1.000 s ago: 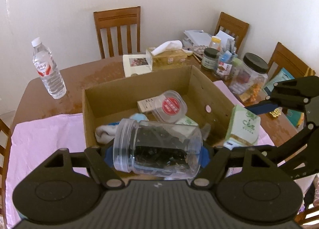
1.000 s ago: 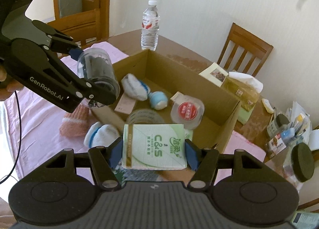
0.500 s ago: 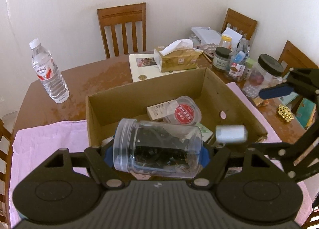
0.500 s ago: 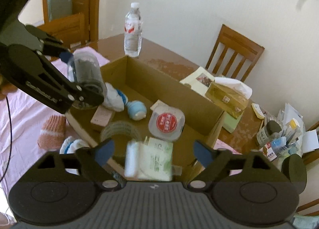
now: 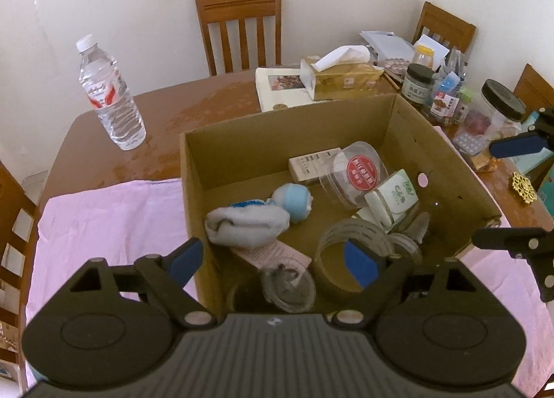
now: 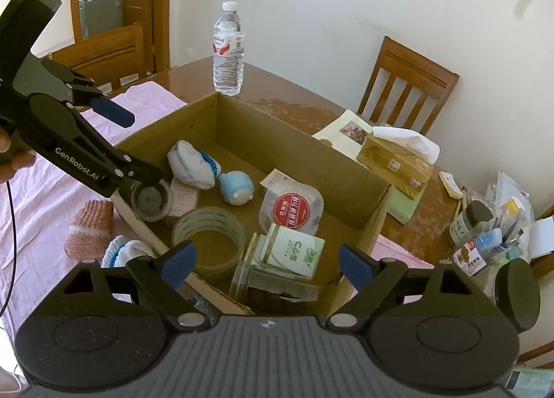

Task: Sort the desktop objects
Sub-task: 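Carry the jar and C&S pack into the cardboard box and open both tools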

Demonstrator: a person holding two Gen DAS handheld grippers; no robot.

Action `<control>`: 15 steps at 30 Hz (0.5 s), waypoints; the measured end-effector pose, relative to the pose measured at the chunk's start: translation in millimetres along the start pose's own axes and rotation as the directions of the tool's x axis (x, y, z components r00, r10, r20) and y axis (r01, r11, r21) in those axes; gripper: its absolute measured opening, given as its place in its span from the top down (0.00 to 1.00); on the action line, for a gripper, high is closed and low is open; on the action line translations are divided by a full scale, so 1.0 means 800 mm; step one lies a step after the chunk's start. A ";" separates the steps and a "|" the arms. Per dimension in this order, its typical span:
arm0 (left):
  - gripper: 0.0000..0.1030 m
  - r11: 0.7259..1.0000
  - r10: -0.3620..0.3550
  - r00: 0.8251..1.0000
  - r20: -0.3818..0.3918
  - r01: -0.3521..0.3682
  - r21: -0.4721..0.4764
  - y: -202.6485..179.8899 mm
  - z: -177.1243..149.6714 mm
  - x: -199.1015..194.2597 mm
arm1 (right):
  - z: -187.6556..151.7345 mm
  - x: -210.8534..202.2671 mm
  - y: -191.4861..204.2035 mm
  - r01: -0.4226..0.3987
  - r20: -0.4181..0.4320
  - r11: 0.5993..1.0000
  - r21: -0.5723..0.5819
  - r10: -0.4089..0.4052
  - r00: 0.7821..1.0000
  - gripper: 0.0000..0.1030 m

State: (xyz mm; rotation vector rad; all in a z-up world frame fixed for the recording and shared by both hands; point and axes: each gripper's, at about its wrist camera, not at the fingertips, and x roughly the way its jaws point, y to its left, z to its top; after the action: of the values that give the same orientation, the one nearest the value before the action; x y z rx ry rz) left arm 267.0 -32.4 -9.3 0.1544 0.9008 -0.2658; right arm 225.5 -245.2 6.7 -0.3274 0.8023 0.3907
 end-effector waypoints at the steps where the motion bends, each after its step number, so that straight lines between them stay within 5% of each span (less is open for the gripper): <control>1: 0.14 1.000 0.001 1.000 0.001 -0.001 -0.002 0.001 -0.001 -0.002 | 0.001 0.000 0.001 -0.002 0.002 1.000 -0.002 0.002 1.000 0.10; 4: 0.13 1.000 0.003 1.000 0.000 -0.003 0.001 0.003 -0.007 -0.007 | 0.002 -0.002 0.006 -0.010 0.017 1.000 -0.010 0.010 1.000 0.01; 15: 0.13 1.000 0.006 1.000 -0.015 -0.006 0.006 0.002 -0.039 -0.029 | -0.003 -0.021 0.024 -0.067 0.091 0.998 -0.014 0.068 0.994 0.00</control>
State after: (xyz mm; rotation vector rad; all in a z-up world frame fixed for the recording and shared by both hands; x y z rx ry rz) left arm 230.5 -19.5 -9.6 0.1649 0.9147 -0.2621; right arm 204.6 -232.5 15.1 -0.2907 0.7237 0.4705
